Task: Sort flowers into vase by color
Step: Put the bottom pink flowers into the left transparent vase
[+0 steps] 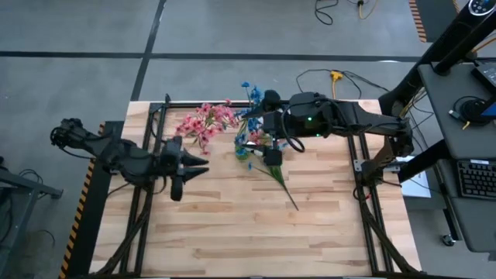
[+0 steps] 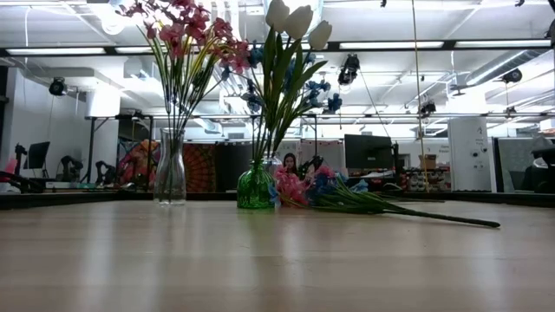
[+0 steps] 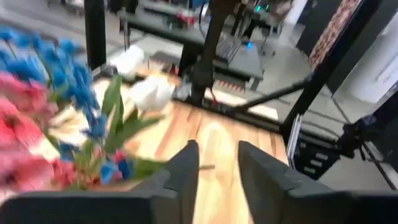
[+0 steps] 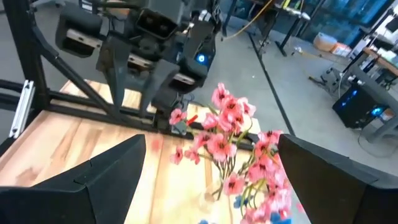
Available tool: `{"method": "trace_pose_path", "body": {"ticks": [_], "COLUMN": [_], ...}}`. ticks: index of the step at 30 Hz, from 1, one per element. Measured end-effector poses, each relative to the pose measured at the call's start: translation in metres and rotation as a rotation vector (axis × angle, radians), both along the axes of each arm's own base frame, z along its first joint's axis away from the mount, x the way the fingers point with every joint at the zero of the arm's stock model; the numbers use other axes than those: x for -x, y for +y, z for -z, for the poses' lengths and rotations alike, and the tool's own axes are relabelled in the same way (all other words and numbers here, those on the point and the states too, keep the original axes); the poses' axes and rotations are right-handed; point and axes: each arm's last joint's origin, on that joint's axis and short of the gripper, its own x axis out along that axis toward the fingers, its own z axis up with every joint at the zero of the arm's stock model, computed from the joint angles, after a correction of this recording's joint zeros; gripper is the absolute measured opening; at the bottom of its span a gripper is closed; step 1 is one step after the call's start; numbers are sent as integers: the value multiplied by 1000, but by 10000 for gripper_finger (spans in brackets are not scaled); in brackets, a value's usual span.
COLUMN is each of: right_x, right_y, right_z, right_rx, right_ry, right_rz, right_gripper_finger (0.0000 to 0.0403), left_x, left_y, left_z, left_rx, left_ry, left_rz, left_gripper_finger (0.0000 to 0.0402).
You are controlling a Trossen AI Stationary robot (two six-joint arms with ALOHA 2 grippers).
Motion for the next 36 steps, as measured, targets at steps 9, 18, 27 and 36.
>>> {"method": "trace_pose_path", "body": {"ticks": [9,18,27,36], "right_x": [4,6,7,6], "right_y": [1,1,0,0], "right_z": [8,12,11,14], "right_rx": [-35,-54,-54,-54], "right_ry": [96,136,133,144], "right_rz": [12,21,21,22], "right_gripper_finger": [359,359,359,359], "left_x": [-2,5,3,1], "left_y": [1,12,35,59], "left_z": [12,36,38,38], "left_rx": [-14,-160,-255,-303], "left_ry": [88,257,294,355], "left_rz": [-121,-395,-597,-702], "left_gripper_finger": [31,1,0,0]}}
